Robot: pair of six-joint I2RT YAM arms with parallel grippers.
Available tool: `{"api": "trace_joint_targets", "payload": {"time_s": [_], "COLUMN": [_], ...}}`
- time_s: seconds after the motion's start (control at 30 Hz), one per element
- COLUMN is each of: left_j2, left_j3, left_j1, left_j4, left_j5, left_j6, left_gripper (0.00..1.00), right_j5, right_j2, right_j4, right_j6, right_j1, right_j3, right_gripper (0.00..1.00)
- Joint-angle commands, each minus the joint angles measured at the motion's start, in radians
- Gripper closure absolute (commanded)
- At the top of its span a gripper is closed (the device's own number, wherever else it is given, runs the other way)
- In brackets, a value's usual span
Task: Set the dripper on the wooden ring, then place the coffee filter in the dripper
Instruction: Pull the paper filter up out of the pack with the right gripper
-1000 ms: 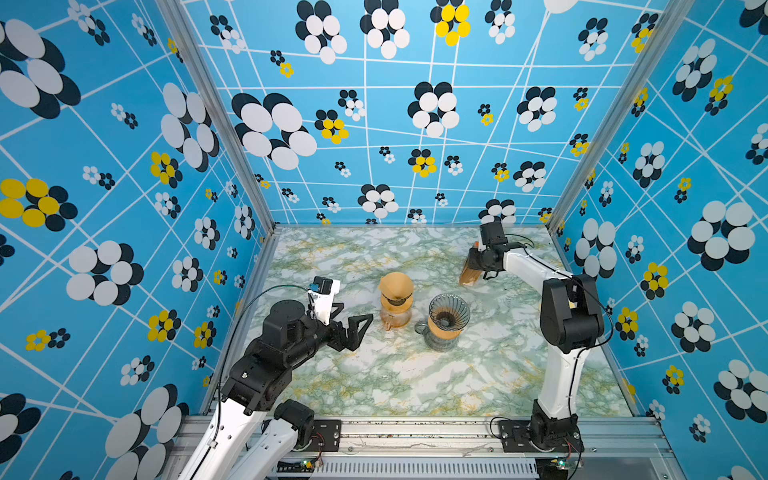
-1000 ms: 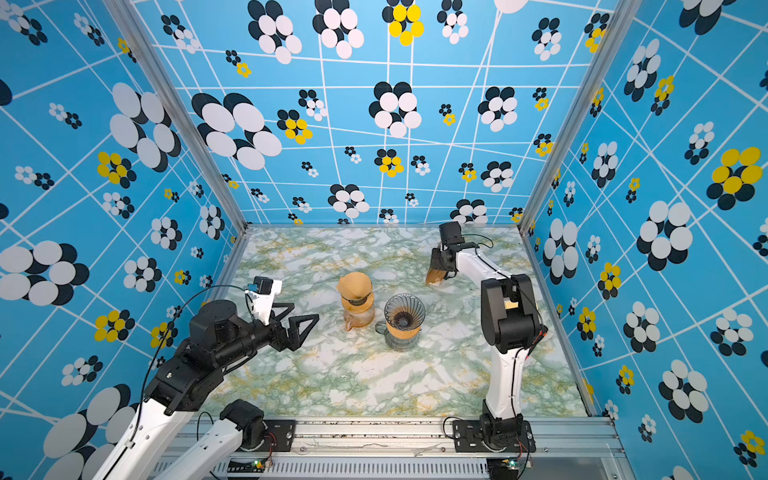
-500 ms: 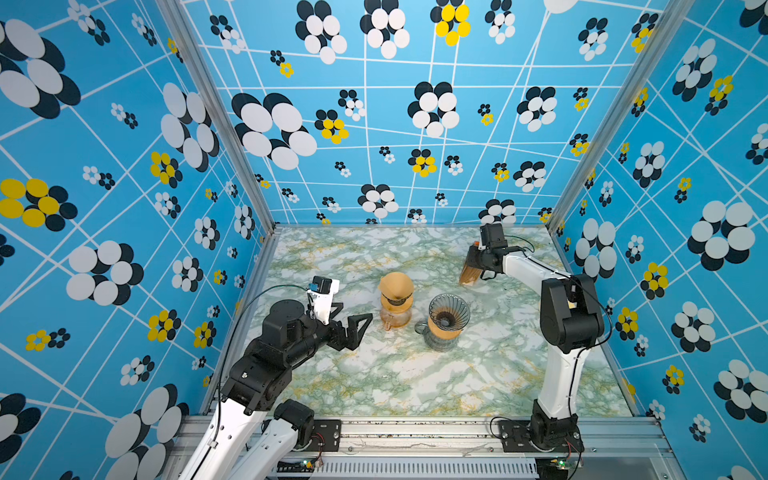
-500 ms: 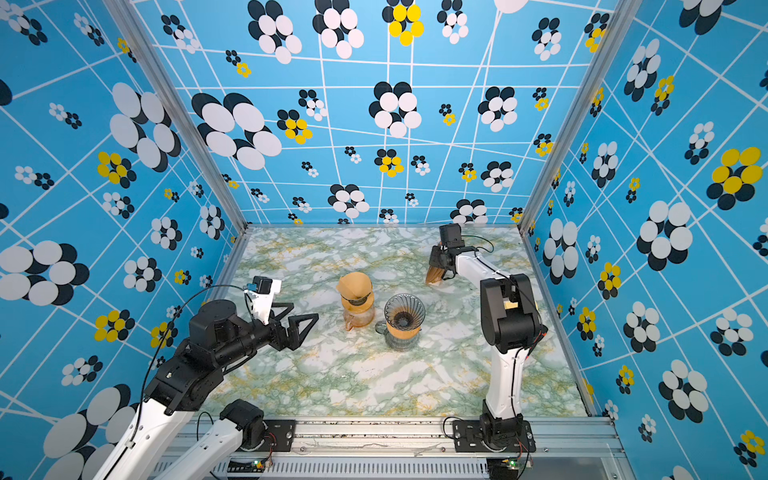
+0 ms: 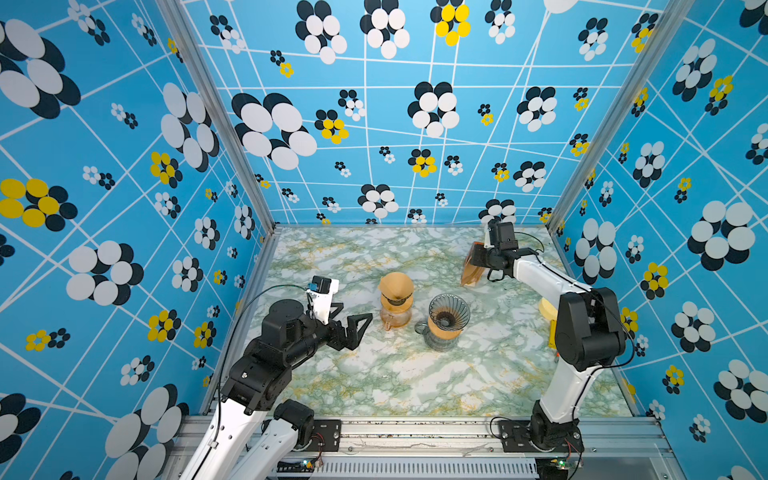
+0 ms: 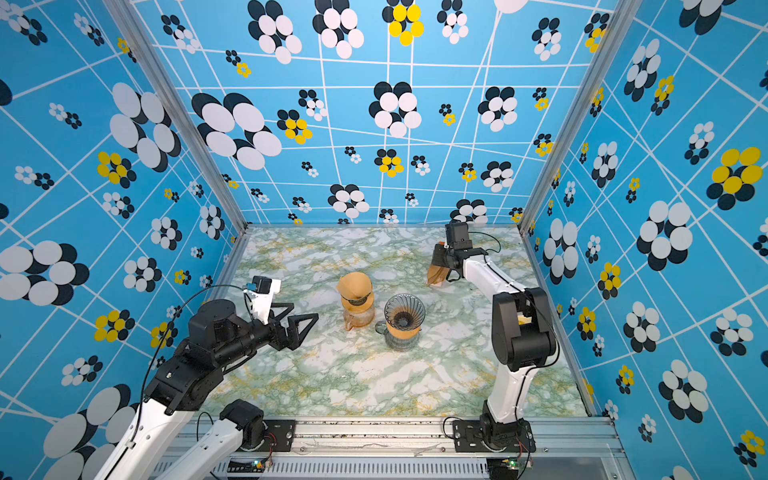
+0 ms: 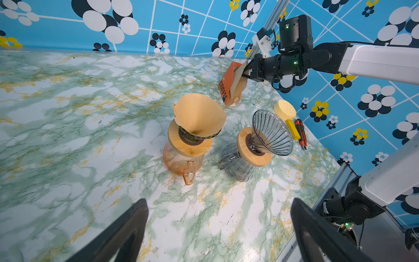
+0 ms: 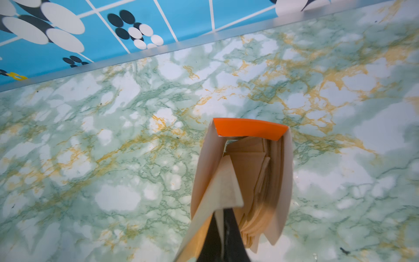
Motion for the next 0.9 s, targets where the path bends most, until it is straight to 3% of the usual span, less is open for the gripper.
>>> {"api": "trace_joint_targets", "payload": {"time_s": [0.0,0.27,0.47,0.87], "left_j2": [0.001,0.005,0.01,0.021], "left_j3": [-0.018,-0.019,-0.02,-0.016], "left_j1": [0.009,0.009,0.013,0.032], "left_j4": [0.035,0.042,0.055,0.057], "left_j5": [0.023,0.024,0.036,0.066], "left_j6": [-0.005,-0.013,-0.023,-0.027], "left_gripper": [0.01,0.01,0.01,0.01], "right_j5": [-0.008,-0.02,-0.058,-0.393], "right_j2": [-0.071,-0.246,-0.356,-0.461], "right_j4": [-0.039,-0.135,-0.323,-0.672], "right_j6": [-0.034,-0.068,-0.111,-0.132], "right_j1": [-0.004,-0.004,-0.004,-0.001], "right_j3": [-0.031,-0.075,0.0,0.125], "right_gripper": [0.99,0.99,0.99,1.0]}}
